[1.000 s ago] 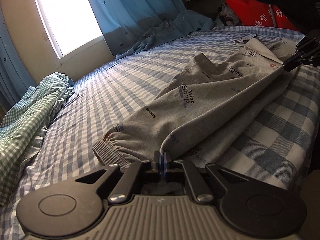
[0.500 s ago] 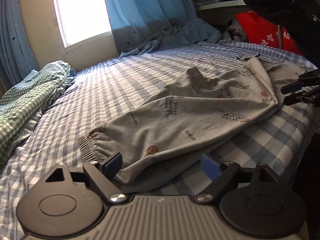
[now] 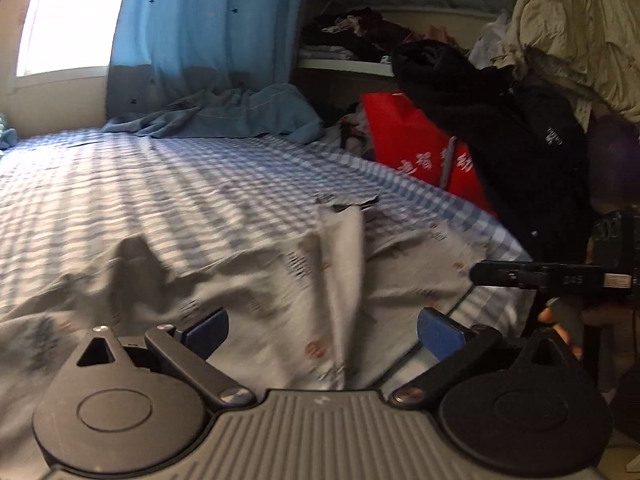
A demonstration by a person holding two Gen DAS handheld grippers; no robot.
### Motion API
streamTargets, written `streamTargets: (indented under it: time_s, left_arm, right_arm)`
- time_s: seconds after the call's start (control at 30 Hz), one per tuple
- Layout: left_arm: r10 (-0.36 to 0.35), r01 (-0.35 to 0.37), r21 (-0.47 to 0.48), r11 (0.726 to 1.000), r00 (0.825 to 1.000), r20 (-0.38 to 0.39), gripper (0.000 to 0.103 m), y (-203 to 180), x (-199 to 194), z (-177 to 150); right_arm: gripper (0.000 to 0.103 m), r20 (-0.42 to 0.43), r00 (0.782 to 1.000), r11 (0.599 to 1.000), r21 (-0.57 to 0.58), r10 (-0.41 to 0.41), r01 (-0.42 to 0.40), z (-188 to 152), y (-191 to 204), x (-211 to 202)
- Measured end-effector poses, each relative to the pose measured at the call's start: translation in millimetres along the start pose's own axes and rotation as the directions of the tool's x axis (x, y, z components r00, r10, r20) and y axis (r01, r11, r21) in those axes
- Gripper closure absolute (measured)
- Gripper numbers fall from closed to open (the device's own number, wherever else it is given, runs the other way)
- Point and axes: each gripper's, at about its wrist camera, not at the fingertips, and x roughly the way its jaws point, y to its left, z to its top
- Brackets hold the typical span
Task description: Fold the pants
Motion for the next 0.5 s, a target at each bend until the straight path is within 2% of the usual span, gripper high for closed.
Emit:
streamTargets:
  time_s: [0.07, 0.13, 0.27, 0.37, 0.5]
  left_arm:
    - [-0.068, 0.068, -0.014, 0.998, 0.998, 0.004, 0.0, -4.2, 33.4, 15.1]
    - [-0.113, 0.112, -0.049, 0.992, 0.993, -0.016, 0.001, -1.3, 66.0, 24.2]
    - [-0.167, 0.151, -0.168, 0.974, 0.982, -0.087, 0.005, 15.0, 120.4, 30.1]
    - [-0.182, 0.149, -0.246, 0.958, 0.976, -0.121, 0.008, 27.6, 136.5, 27.4]
    - [-0.196, 0.133, -0.326, 0.936, 0.966, -0.168, 0.023, 41.9, 144.7, 20.9]
  right_arm:
    - [0.001, 0.001, 1.0, 0.998, 0.06, 0.019, -0.019, 23.2, -17.1, 12.0]
    - [0.001, -0.014, 0.996, 0.987, 0.138, 0.088, -0.085, 49.9, -37.2, 31.7]
    - [0.001, -0.096, 0.977, 0.939, 0.308, 0.189, -0.151, 103.8, -74.2, 96.2]
    - [0.001, -0.158, 0.969, 0.926, 0.358, 0.189, -0.122, 133.2, -88.9, 150.1]
    - [0.004, -0.24, 0.952, 0.908, 0.412, 0.189, -0.076, 154.3, -96.6, 210.9]
